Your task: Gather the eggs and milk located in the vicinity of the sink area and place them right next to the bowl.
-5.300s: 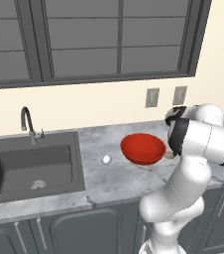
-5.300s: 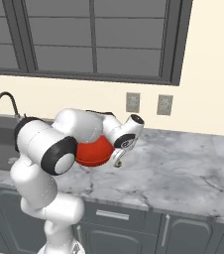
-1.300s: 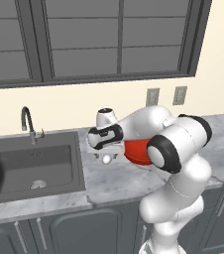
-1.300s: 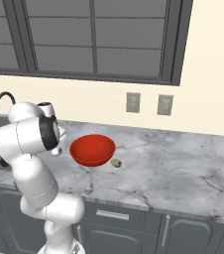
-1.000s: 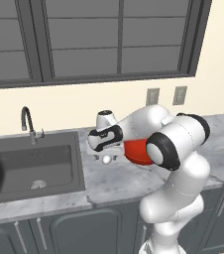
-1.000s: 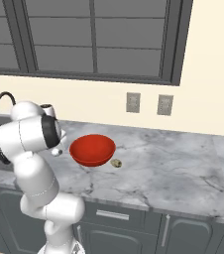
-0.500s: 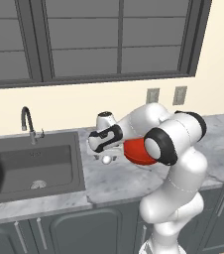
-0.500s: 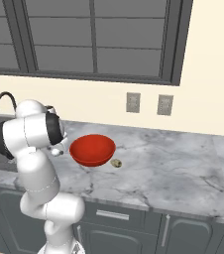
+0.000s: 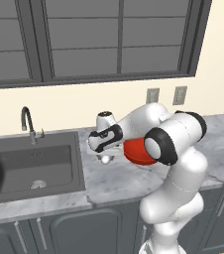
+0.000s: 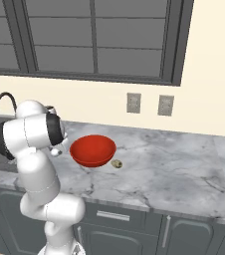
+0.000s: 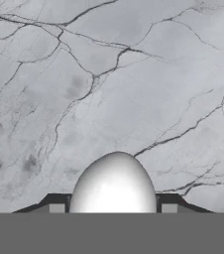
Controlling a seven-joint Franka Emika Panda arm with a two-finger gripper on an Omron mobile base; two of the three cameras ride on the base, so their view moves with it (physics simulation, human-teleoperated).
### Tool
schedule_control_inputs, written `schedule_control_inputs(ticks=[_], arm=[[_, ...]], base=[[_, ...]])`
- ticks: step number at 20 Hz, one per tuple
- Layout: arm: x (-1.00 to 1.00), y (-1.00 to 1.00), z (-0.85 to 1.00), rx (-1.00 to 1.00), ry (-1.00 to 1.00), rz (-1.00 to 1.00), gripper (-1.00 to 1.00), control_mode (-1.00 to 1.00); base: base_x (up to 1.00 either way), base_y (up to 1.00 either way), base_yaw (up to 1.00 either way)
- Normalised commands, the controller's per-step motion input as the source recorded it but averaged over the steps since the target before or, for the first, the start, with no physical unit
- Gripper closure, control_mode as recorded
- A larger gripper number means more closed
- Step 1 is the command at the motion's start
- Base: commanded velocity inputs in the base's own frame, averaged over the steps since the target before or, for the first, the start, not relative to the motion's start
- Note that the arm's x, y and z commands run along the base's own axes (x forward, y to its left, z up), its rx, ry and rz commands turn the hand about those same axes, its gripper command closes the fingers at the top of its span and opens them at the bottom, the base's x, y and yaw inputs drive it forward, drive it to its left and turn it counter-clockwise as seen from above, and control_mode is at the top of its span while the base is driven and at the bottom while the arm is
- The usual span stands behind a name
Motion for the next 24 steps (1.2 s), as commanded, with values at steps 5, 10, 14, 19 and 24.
schedule_control_inputs(ticks=[5,10,14,19,24], arm=[[-0.11,0.03,0.64,0.00,-0.05,0.00,1.00,-1.00],[-0.12,-0.07,0.96,0.00,-0.07,0.00,1.00,-1.00],[-0.06,-0.69,0.51,0.05,-0.15,0.13,1.00,-1.00],[-0.18,-0.96,0.25,0.08,-0.21,0.24,1.00,-1.00],[-0.41,-1.00,0.13,0.09,-0.12,0.31,1.00,-1.00]], base=[[0.00,0.00,0.00],[0.00,0.00,0.00],[0.00,0.00,0.00],[0.00,0.00,0.00],[0.00,0.00,0.00]])
